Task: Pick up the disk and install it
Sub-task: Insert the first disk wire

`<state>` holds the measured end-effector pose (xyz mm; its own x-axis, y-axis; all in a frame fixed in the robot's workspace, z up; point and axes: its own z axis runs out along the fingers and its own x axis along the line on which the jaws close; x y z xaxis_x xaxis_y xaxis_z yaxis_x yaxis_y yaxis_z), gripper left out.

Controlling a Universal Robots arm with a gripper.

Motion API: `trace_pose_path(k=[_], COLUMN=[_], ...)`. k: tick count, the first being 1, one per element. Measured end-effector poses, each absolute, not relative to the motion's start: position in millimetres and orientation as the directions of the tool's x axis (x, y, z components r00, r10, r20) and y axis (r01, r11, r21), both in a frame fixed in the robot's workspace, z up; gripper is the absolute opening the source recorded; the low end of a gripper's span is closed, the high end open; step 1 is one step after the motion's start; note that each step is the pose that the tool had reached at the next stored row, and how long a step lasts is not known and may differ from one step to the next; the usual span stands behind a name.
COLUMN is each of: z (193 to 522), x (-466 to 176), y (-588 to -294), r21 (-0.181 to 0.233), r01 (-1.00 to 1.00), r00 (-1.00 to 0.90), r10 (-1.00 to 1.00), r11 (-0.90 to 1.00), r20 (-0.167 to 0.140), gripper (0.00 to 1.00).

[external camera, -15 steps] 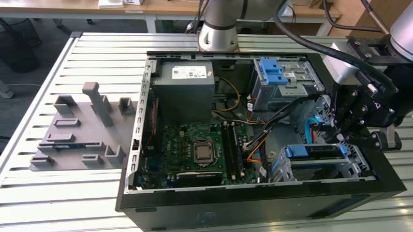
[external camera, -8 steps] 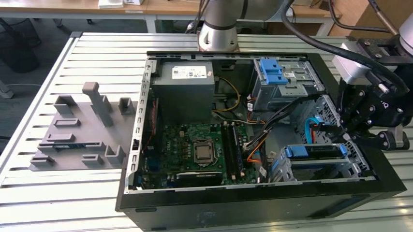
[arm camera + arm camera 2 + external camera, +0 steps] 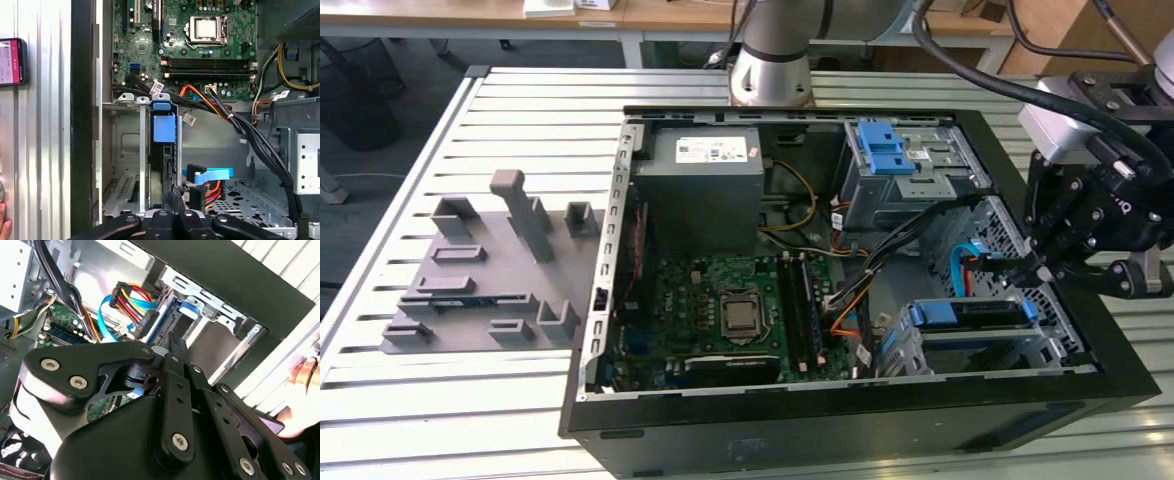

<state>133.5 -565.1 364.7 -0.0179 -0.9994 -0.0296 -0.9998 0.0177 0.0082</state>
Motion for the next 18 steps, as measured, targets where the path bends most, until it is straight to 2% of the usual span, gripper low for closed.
trace_pose_path(k=[10,18], z=[368,367], x=[134,134], y=[-551,-533], r21=[0.008,0.008], r01=[-1.0,-1.0], r00=[-0.014,-0.011], r10=[-1.0,-1.0], r11=[0.014,0.011], r20=[-0.023,-0.004], gripper=[0.11,0.11])
